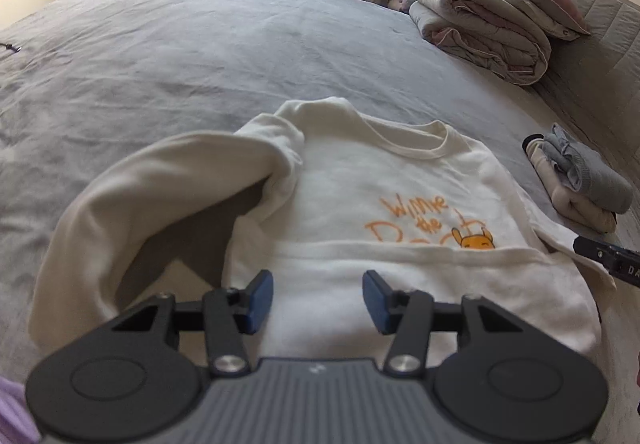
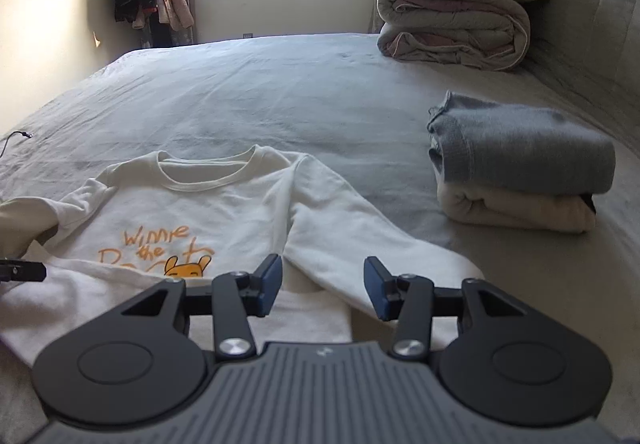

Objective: Fold clothes
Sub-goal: 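Open both grippers and move them to the sweatshirt hem, then grasp the hem with both grippers and pull it to straighten the body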

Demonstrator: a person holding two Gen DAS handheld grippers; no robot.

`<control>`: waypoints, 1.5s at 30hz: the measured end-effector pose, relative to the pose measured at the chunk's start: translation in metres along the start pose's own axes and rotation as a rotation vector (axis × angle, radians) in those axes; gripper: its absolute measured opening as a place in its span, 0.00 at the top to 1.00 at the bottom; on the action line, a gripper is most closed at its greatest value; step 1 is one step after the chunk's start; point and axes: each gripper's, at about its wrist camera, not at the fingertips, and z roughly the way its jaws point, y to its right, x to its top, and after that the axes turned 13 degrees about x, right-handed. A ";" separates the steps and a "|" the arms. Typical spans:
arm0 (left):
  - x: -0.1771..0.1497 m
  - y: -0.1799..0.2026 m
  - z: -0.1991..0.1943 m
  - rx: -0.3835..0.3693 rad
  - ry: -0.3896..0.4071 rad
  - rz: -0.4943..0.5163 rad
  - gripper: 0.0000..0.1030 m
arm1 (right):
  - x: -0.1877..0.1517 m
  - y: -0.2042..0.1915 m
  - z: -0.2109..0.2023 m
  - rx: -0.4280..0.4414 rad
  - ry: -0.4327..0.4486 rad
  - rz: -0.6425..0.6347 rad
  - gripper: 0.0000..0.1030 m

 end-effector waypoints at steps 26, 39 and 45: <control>0.008 -0.051 0.007 -0.085 0.013 -0.239 0.66 | -0.019 0.045 -0.007 0.146 -0.073 0.323 0.55; 0.001 -0.044 0.018 -0.010 0.059 -0.218 0.94 | -0.024 0.047 0.007 0.144 -0.054 0.385 0.90; 0.004 -0.049 -0.012 -0.060 0.093 -0.232 0.95 | -0.018 0.047 -0.019 0.166 -0.011 0.415 0.95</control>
